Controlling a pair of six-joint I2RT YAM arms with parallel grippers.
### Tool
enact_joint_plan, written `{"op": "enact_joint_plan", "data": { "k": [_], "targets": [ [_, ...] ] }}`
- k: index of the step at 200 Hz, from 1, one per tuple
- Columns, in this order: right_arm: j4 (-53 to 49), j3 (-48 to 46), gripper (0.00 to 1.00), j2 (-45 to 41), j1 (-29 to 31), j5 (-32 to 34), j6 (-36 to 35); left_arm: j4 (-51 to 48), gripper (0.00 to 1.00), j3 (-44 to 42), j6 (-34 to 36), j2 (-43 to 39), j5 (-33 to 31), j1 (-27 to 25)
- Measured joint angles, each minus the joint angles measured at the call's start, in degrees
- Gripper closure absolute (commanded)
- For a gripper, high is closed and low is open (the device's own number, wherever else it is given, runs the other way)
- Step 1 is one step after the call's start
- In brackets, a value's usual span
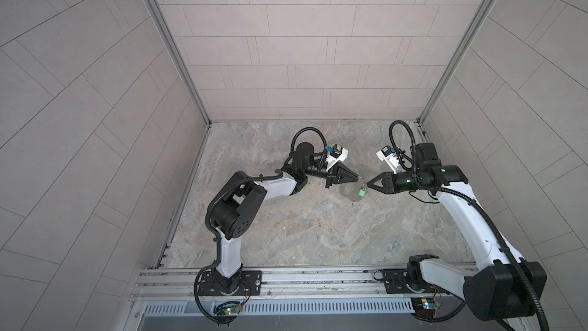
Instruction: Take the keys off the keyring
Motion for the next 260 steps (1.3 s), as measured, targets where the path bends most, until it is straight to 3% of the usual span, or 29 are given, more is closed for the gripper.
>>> {"op": "enact_joint_plan", "data": {
  "k": [38, 76, 208, 238, 260],
  "targets": [
    [0.31, 0.00, 0.83, 0.00, 0.00, 0.00, 0.59, 0.00, 1.00, 0.00, 0.00, 0.00, 0.00, 0.00],
    [0.31, -0.68, 0.77, 0.00, 0.00, 0.07, 0.55, 0.00, 1.00, 0.00, -0.02, 0.00, 0.15, 0.00],
    [1.40, -1.51, 1.00, -1.31, 0.00, 0.68, 4.07, -0.02, 1.00, 0.00, 0.17, 0.00, -0.22, 0.07],
    [0.74, -1.42, 1.00, -2.91, 0.17, 2.36, 7.34, -1.01, 1.00, 0.00, 2.34, 0.00, -1.29, 0.17],
    [0.28, -1.42, 1.00, -4.31, 0.74, 4.52, 10.62, -3.65, 0.89, 0.02, 6.34, -0.04, -2.97, 0.17]
  ]
}}
